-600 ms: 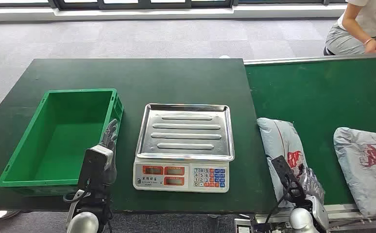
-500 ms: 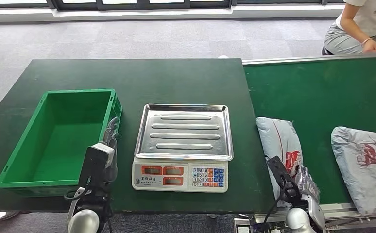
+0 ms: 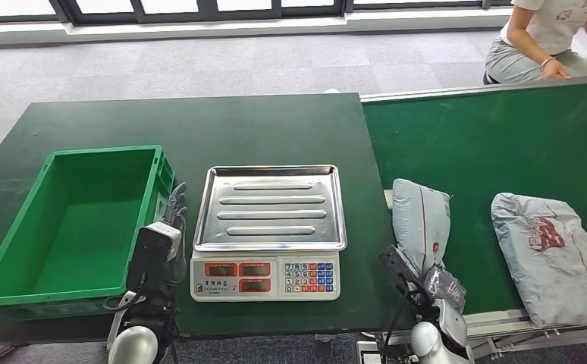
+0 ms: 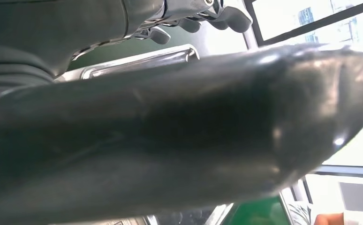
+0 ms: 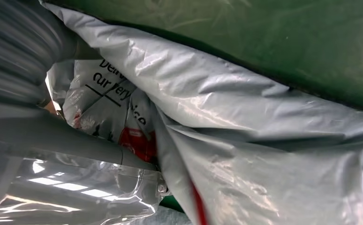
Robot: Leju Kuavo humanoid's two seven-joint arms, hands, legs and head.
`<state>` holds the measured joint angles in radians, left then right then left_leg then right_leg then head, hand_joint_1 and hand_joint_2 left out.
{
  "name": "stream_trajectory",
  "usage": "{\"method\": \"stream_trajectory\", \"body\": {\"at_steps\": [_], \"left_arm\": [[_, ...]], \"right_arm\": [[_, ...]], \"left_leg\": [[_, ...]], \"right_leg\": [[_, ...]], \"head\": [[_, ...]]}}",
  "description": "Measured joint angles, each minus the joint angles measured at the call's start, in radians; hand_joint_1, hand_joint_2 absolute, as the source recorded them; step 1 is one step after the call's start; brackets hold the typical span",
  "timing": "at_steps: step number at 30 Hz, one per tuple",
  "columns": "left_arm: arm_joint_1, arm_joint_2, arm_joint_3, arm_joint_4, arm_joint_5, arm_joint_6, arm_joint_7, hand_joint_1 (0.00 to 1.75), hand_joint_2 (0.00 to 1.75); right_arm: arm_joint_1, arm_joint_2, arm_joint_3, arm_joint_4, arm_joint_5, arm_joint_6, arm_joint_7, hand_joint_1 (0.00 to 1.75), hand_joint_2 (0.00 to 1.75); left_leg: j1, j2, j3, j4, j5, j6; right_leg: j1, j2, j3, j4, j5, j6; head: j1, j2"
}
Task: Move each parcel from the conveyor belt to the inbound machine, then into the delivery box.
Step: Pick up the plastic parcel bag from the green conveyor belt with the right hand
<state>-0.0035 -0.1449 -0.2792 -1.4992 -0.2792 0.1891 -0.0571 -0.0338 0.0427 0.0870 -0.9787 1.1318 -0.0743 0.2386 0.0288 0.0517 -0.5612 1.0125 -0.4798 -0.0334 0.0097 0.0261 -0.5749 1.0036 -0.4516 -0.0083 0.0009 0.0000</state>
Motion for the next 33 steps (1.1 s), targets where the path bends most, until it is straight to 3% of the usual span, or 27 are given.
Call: {"method": "stream_trajectory", "body": {"at_steps": [12, 18, 21, 25, 29, 33], "left_arm": [[0.014, -0.014, -0.001, -0.030, -0.004, 0.023, 0.008, 0.00, 0.00], [0.029, -0.020, -0.001, -0.054, -0.018, 0.028, 0.009, 0.00, 0.00], [0.048, -0.021, 0.000, -0.074, -0.024, 0.027, 0.007, 0.00, 0.00], [0.075, -0.021, 0.000, -0.095, -0.030, 0.010, -0.012, 0.00, 0.00], [0.081, -0.021, 0.000, -0.098, -0.033, -0.009, -0.027, 0.00, 0.00], [0.082, -0.020, 0.001, -0.095, -0.031, -0.016, -0.038, 0.00, 0.00]], "right_arm": [[-0.035, 0.022, 0.088, 0.098, 0.150, -0.124, 0.072, 1.75, 1.75], [-0.017, 0.030, 0.099, 0.085, 0.139, -0.201, 0.059, 1.75, 1.75], [0.047, 0.030, 0.085, -0.053, 0.130, -0.237, 0.031, 1.75, 1.75], [0.128, 0.030, 0.063, -0.325, 0.197, -0.296, -0.013, 1.75, 1.75], [0.156, 0.021, 0.030, -0.560, 0.257, -0.362, -0.036, 1.75, 1.75], [0.170, 0.013, 0.008, -0.686, 0.276, -0.386, -0.037, 1.75, 1.75]], "left_leg": [[0.011, 0.001, 0.014, -0.002, -0.011, -0.010], [0.012, -0.001, 0.021, -0.003, -0.012, -0.009], [0.010, -0.008, 0.017, -0.004, -0.006, -0.005], [0.004, -0.021, 0.006, -0.006, 0.006, -0.012], [0.003, -0.033, 0.002, -0.006, 0.011, -0.014], [-0.002, -0.035, -0.003, -0.006, 0.010, -0.012]], "right_leg": [[0.012, 0.014, 0.009, 0.000, -0.001, -0.011], [0.013, 0.019, 0.012, 0.001, 0.000, -0.016], [0.010, 0.014, 0.009, 0.002, -0.002, -0.016], [0.006, 0.002, -0.004, 0.004, -0.002, -0.017], [0.005, -0.010, -0.010, 0.005, -0.003, -0.016], [0.000, -0.013, -0.010, 0.005, -0.004, -0.012]], "head": [[0.000, 0.000], [0.000, 0.000], [0.000, 0.000], [0.000, 0.000], [0.000, 0.000], [0.000, 0.000]]}}
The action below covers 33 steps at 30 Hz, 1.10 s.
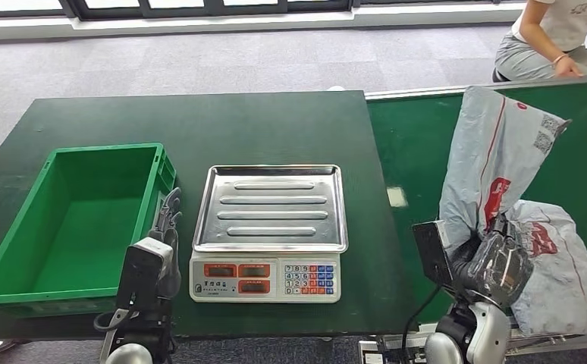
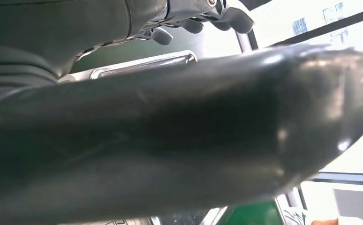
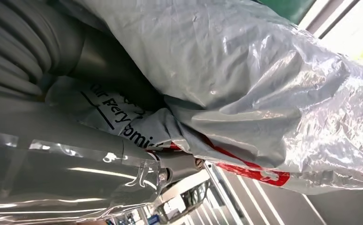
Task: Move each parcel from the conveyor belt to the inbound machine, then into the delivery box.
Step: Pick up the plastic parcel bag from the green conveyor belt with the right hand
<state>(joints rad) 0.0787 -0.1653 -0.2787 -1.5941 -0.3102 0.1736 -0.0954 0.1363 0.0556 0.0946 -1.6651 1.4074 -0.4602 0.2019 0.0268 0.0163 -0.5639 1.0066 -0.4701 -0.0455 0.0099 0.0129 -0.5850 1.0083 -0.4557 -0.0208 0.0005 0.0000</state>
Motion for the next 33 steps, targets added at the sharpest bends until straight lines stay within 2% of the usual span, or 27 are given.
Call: {"method": "stream_trajectory", "body": {"at_steps": [7, 15, 18, 22, 27, 33], "left_arm": [[-0.015, 0.002, 0.000, 0.020, 0.019, -0.012, -0.015, 0.00, 0.00], [-0.041, 0.002, -0.004, 0.045, 0.030, -0.023, -0.023, 0.00, 0.00], [-0.045, 0.002, -0.005, 0.051, 0.037, -0.022, -0.031, 0.00, 0.00], [-0.058, 0.000, -0.012, 0.061, 0.056, 0.005, -0.057, 0.00, 0.00], [-0.085, -0.003, -0.023, 0.076, 0.082, 0.044, -0.078, 0.00, 0.00], [-0.122, -0.010, -0.028, 0.103, 0.098, 0.070, -0.094, 0.00, 0.00]], "right_arm": [[-0.003, -0.034, -0.014, -0.097, 0.035, -0.053, 0.005, 1.75, 1.75], [-0.078, -0.091, -0.016, -0.105, -0.017, -0.054, -0.013, 1.75, 1.75], [-0.117, -0.100, -0.016, -0.078, -0.079, -0.058, -0.045, 1.75, 1.75], [-0.259, -0.104, -0.016, 0.077, -0.265, -0.077, -0.165, 1.75, 1.75], [-0.400, -0.069, -0.004, 0.282, -0.364, -0.080, -0.256, 1.75, 1.75], [-0.478, 0.014, 0.043, 0.435, -0.403, -0.069, -0.285, 1.75, 1.75]], "left_leg": [[-0.008, 0.000, -0.005, 0.000, -0.001, 0.007], [-0.012, -0.002, -0.006, 0.001, 0.001, 0.011], [-0.012, -0.002, -0.009, 0.001, 0.001, 0.011], [-0.013, -0.002, -0.009, 0.001, 0.002, 0.013], [-0.013, -0.009, -0.006, 0.001, 0.009, 0.013], [-0.013, -0.010, -0.007, 0.001, 0.010, 0.013]], "right_leg": [[-0.008, -0.002, 0.001, 0.000, -0.001, 0.006], [-0.012, -0.003, 0.001, 0.000, 0.001, 0.011], [-0.012, -0.004, 0.000, 0.000, 0.001, 0.011], [-0.013, -0.002, -0.001, 0.000, 0.003, 0.014], [-0.013, -0.008, -0.004, 0.000, 0.006, 0.014], [-0.013, -0.009, -0.005, 0.000, 0.007, 0.014]], "head": [[0.000, 0.000], [0.000, 0.000], [0.000, 0.000], [0.000, 0.000], [0.000, 0.000], [0.000, 0.000]]}}
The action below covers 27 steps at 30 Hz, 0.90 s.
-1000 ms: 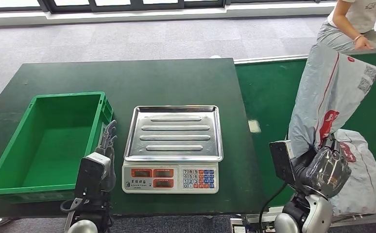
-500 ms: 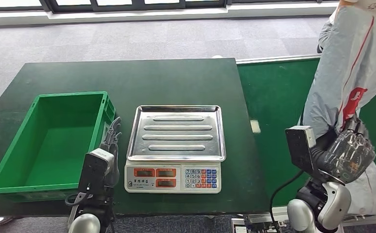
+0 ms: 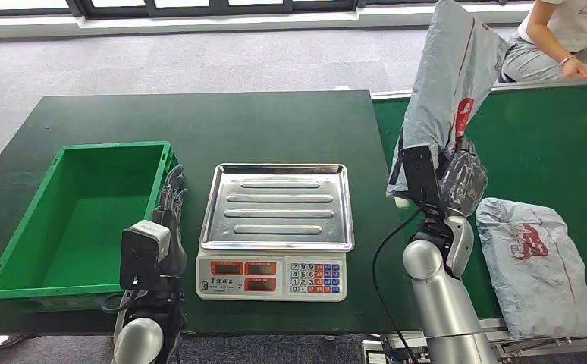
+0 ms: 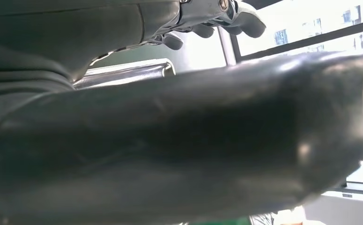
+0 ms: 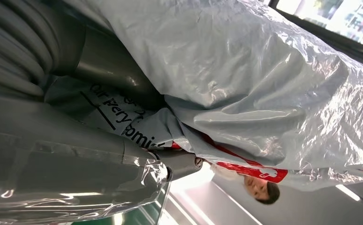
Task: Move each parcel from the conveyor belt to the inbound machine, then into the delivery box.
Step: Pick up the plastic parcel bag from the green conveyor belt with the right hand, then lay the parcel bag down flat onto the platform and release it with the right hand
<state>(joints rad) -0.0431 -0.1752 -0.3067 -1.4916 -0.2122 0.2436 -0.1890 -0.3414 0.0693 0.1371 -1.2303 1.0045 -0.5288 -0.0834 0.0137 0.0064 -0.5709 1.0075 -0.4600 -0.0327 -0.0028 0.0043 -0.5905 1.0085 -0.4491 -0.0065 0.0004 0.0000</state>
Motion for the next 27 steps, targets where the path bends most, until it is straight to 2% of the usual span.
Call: {"method": "stream_trajectory", "body": {"at_steps": [8, 13, 18, 27], "left_arm": [[-0.010, -0.001, 0.000, 0.019, 0.003, 0.003, -0.003, 0.00, 0.00], [-0.014, -0.001, -0.002, 0.030, 0.025, 0.019, -0.021, 0.00, 0.00], [-0.014, 0.002, -0.019, 0.046, 0.053, 0.035, -0.050, 0.00, 0.00], [-0.015, 0.004, -0.027, 0.058, 0.074, 0.044, -0.060, 0.00, 0.00]], "right_arm": [[-0.025, 0.031, 0.011, 0.057, -0.004, 0.002, -0.003, 1.75, 1.75], [-0.029, 0.050, 0.042, 0.077, -0.051, 0.032, -0.052, 1.75, 1.75], [-0.025, 0.077, 0.128, 0.086, -0.116, 0.075, -0.094, 1.75, 1.75], [-0.013, 0.097, 0.326, 0.053, -0.207, 0.229, -0.092, 1.75, 1.75]], "left_leg": [[-0.001, -0.002, -0.002, 0.000, 0.000, 0.000], [-0.002, -0.002, -0.002, 0.000, 0.000, 0.000], [-0.002, -0.002, -0.002, 0.000, 0.000, 0.000], [-0.002, -0.002, -0.003, 0.000, 0.000, 0.000]], "right_leg": [[-0.002, -0.001, 0.000, 0.000, 0.000, 0.000], [-0.002, -0.001, -0.001, 0.000, 0.000, 0.001], [-0.002, -0.001, -0.002, 0.000, 0.000, 0.001], [-0.002, -0.001, -0.003, 0.000, 0.000, 0.001]], "head": [[0.000, 0.000], [0.000, 0.000], [0.000, 0.000], [0.000, 0.000]]}}
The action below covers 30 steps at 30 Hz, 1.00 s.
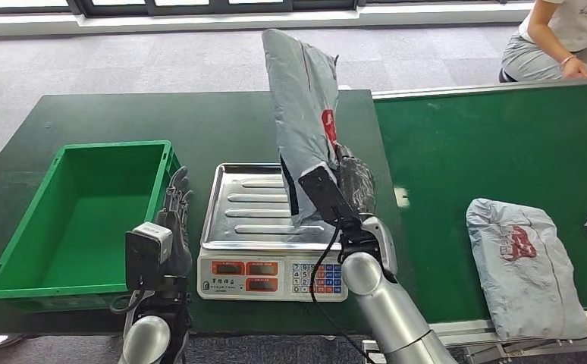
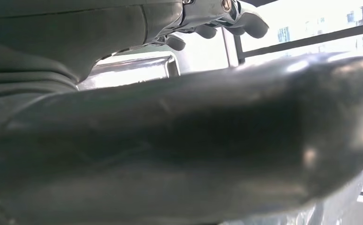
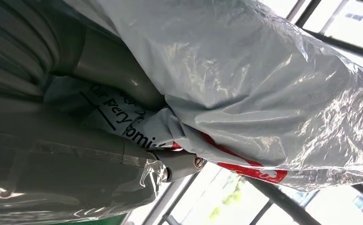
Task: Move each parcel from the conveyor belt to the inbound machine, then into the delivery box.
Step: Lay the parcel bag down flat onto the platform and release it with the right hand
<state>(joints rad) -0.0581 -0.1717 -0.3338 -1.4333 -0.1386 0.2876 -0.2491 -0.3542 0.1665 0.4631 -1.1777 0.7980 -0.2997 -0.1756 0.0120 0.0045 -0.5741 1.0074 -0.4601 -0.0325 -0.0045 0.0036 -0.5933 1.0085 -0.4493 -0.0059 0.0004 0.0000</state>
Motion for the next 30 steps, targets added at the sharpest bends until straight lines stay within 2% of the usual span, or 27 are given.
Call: {"method": "stream_trajectory", "body": {"at_steps": [5, 14, 25, 30], "left_arm": [[0.000, 0.004, 0.000, -0.001, 0.007, 0.002, 0.000, 0.00, 0.00], [0.001, 0.012, 0.000, -0.002, 0.016, 0.021, 0.002, 0.00, 0.00], [0.001, 0.013, 0.000, -0.002, 0.016, 0.021, 0.005, 0.00, 0.00], [0.002, 0.014, 0.000, -0.013, -0.007, 0.022, 0.038, 0.00, 0.00]], "right_arm": [[0.017, 0.005, 0.058, -0.021, -0.027, 0.037, 0.005, 1.75, 1.75], [0.069, 0.009, 0.109, -0.064, -0.035, 0.140, 0.140, 1.75, 1.75], [0.082, 0.010, 0.117, -0.079, -0.033, 0.147, 0.155, 1.75, 1.75], [0.101, 0.009, 0.118, -0.105, 0.029, 0.170, 0.256, 1.75, 1.75]], "left_leg": [[0.000, 0.000, -0.001, 0.000, 0.000, 0.000], [0.000, 0.000, -0.001, 0.000, 0.000, 0.000], [0.000, 0.000, -0.001, 0.000, 0.000, 0.000], [0.000, 0.000, -0.002, 0.000, 0.000, 0.000]], "right_leg": [[0.000, 0.000, 0.000, 0.000, 0.000, 0.000], [0.000, 0.000, -0.001, 0.000, 0.000, 0.000], [0.000, 0.000, -0.001, 0.000, 0.000, 0.000], [0.000, 0.000, -0.002, 0.000, 0.000, 0.000]], "head": [[0.000, 0.000], [0.000, 0.000], [0.000, 0.000], [0.000, 0.000]]}}
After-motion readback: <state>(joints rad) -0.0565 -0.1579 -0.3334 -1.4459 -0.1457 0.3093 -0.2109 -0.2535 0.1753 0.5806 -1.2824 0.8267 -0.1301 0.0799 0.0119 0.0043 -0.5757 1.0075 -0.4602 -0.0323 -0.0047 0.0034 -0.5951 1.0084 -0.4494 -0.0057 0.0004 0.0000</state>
